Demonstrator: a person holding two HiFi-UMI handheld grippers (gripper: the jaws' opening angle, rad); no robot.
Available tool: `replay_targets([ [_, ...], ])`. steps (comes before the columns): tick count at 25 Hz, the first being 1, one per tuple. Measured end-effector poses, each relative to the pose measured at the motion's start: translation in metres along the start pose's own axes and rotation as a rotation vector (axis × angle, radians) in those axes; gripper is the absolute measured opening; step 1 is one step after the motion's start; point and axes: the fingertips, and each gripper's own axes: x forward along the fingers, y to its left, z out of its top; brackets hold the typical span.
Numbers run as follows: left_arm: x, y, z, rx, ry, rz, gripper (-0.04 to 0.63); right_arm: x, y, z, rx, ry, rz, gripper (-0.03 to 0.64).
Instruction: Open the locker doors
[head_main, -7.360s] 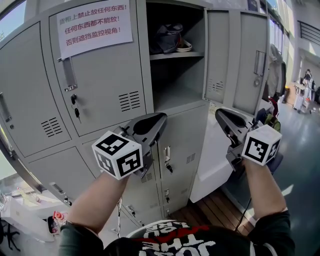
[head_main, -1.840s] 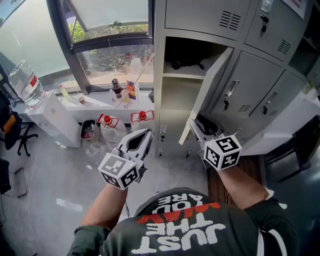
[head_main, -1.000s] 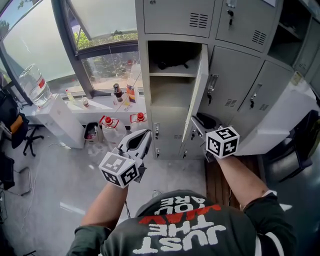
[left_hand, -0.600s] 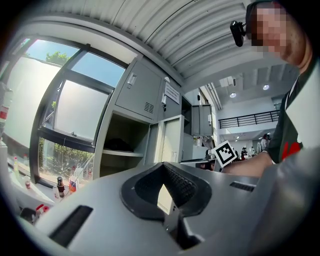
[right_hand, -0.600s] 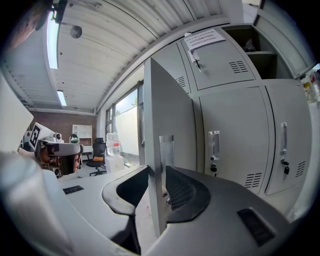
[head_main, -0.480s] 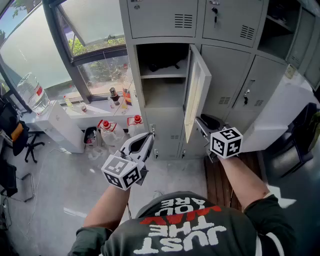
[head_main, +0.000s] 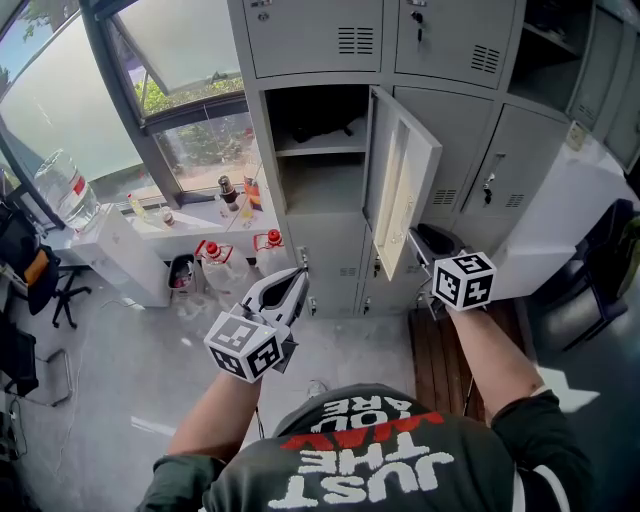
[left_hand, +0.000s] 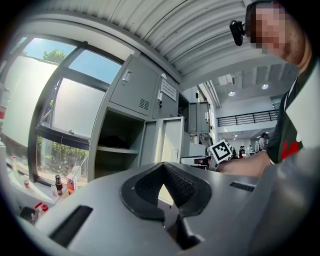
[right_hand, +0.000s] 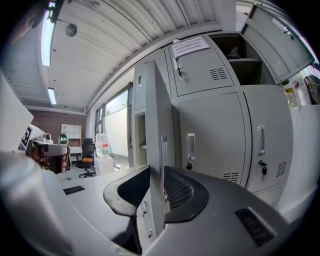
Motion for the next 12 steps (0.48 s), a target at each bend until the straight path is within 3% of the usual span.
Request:
replay_targets([
  [12, -0.005, -0.014, -0.007, 0.000, 0.033, 0.034, 0.006, -0.018, 0.002, -0.003, 0.020, -0.019, -0.009, 0.089],
])
